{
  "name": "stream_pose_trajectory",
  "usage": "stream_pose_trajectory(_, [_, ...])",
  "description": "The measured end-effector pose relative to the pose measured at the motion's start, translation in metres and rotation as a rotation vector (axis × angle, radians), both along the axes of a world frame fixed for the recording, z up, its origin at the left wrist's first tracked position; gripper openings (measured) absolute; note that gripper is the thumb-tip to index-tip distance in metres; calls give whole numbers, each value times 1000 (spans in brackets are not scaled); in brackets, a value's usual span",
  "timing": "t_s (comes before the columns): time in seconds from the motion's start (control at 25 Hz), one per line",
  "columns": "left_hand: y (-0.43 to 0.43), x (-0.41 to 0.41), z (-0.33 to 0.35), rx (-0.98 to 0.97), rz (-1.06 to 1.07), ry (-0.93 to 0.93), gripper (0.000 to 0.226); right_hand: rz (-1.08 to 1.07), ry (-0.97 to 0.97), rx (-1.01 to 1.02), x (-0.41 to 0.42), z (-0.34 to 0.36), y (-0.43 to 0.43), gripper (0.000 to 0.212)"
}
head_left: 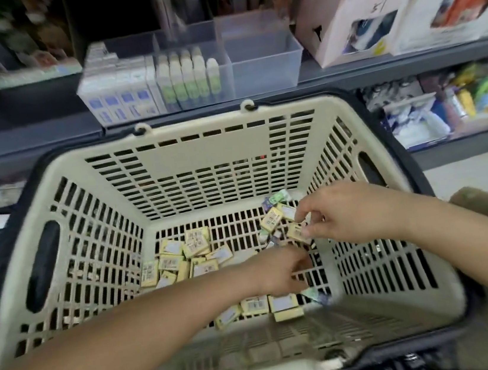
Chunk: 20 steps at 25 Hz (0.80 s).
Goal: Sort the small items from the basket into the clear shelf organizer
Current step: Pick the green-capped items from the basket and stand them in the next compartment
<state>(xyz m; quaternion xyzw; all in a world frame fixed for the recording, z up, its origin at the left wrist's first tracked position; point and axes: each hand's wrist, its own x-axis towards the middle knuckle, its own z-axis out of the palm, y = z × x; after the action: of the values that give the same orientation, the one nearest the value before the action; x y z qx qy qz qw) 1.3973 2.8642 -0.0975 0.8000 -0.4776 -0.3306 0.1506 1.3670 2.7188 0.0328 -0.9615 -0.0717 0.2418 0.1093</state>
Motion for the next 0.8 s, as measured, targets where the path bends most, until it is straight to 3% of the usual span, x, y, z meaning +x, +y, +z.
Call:
stream_pose_trajectory(0.16, [-8, -19, -21, 123, -177, -245, 32, 12, -25, -67, 3, -2, -2, 33])
stream_pose_trajectory(0.24, [-7, -19, -22, 97, -160, -251, 32, -20, -33, -73, 4, -2, -7, 32])
stream_pose_trajectory(0.4, [11, 1, -2, -38, 126, -34, 23, -73, -62, -103, 6, -1, -12, 26])
stream_pose_trajectory(0.68, [65, 44, 30, -326, 961, 443, 15, -38, 89, -109, 17, 1, -1, 29])
stream_pose_trajectory(0.8, [70, 63, 43, -440, 1096, 634, 20, 58, 35, -259, 51, -24, 15, 27])
